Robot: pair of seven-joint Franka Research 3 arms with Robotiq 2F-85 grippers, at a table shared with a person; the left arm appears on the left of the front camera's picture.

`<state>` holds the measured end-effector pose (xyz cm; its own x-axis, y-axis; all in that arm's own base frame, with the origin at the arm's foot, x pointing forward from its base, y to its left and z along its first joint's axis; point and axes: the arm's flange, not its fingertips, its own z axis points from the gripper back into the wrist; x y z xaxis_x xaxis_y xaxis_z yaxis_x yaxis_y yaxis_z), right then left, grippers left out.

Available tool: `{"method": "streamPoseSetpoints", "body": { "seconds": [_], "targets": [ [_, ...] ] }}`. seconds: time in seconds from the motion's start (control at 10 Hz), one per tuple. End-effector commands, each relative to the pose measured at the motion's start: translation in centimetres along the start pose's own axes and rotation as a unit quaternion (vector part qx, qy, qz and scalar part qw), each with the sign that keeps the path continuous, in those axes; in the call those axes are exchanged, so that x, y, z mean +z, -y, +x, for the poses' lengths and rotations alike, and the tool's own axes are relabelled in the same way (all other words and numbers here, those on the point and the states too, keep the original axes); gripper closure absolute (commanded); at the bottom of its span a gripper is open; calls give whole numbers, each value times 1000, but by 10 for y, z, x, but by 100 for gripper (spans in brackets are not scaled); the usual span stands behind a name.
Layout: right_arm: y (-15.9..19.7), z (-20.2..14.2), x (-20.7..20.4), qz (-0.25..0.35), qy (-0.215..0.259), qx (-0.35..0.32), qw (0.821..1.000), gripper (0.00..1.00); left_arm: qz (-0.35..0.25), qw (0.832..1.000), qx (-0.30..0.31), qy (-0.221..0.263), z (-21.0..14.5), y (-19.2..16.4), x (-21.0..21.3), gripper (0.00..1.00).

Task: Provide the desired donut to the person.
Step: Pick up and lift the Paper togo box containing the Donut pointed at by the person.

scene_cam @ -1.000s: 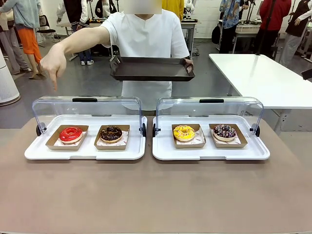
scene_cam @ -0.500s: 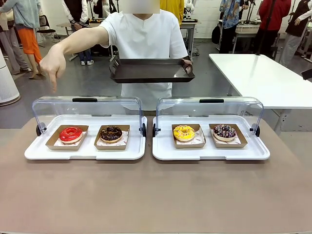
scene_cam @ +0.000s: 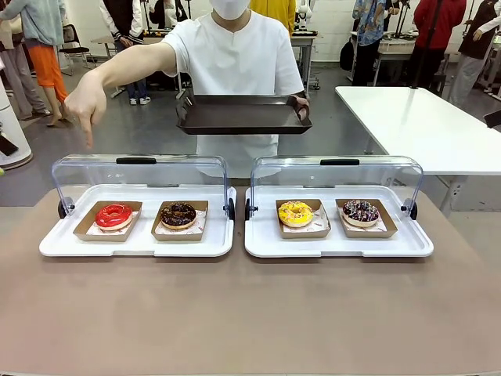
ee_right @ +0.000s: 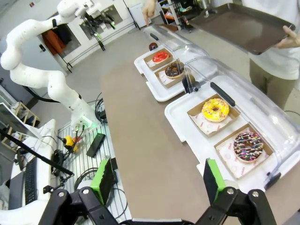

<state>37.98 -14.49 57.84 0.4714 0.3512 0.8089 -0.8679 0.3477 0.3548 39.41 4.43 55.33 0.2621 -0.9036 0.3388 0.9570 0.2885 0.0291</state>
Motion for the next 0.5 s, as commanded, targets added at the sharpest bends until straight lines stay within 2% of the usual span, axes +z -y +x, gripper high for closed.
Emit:
{"method": "streamPoseSetpoints", "body": {
  "seconds": [0.0, 0.2, 0.4],
  "targets": [
    [0, 0, 0, 2, 1, -1, 1000, 0, 16, 992, 6, -126, 12, -24, -39, 0],
    [0, 0, 0, 2, 1, -1, 1000, 0, -22, 985, -40, -166, 24, -35, -88, 0],
    [0, 0, 0, 2, 1, -1, 1000, 0, -67, 984, -79, -142, 29, -45, -120, 0]
  ]
}}
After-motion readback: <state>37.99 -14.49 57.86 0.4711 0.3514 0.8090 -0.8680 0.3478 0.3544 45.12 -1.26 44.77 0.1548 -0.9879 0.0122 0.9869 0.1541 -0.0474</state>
